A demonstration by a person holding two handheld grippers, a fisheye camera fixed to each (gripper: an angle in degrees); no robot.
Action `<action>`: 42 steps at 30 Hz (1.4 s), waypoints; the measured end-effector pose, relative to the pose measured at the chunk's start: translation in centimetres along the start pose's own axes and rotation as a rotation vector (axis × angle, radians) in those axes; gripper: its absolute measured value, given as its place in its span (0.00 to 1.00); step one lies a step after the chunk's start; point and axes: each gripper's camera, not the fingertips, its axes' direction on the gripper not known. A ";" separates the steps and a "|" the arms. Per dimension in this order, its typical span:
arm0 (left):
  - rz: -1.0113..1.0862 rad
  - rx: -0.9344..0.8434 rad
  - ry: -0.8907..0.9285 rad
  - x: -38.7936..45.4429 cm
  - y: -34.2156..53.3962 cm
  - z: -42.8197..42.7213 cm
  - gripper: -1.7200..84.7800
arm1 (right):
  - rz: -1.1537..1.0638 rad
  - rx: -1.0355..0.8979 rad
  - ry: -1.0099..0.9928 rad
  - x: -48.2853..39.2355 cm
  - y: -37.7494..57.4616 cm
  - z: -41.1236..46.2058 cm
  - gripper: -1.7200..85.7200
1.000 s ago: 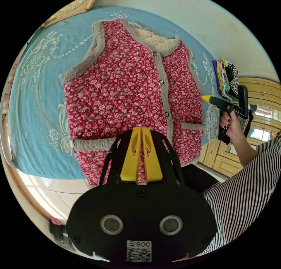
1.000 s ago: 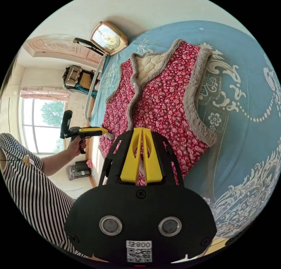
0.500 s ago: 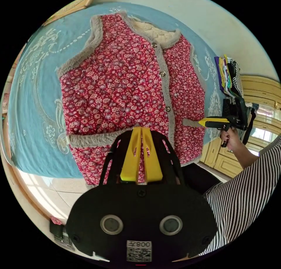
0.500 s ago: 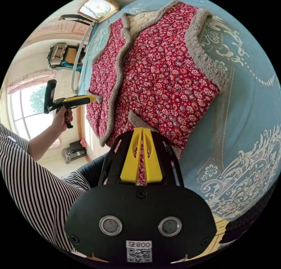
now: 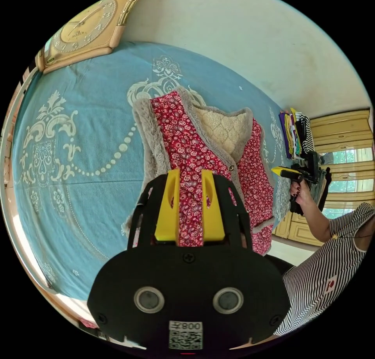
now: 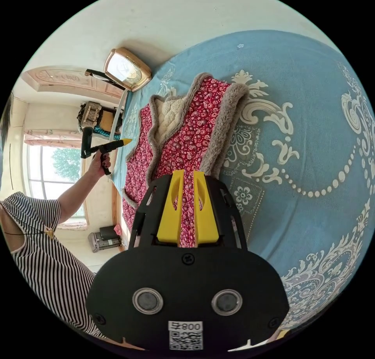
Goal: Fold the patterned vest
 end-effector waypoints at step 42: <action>-0.213 0.123 0.283 -29.5 33.7 5.9 0.09 | 0.249 0.302 -0.277 21.0 25.8 5.4 0.08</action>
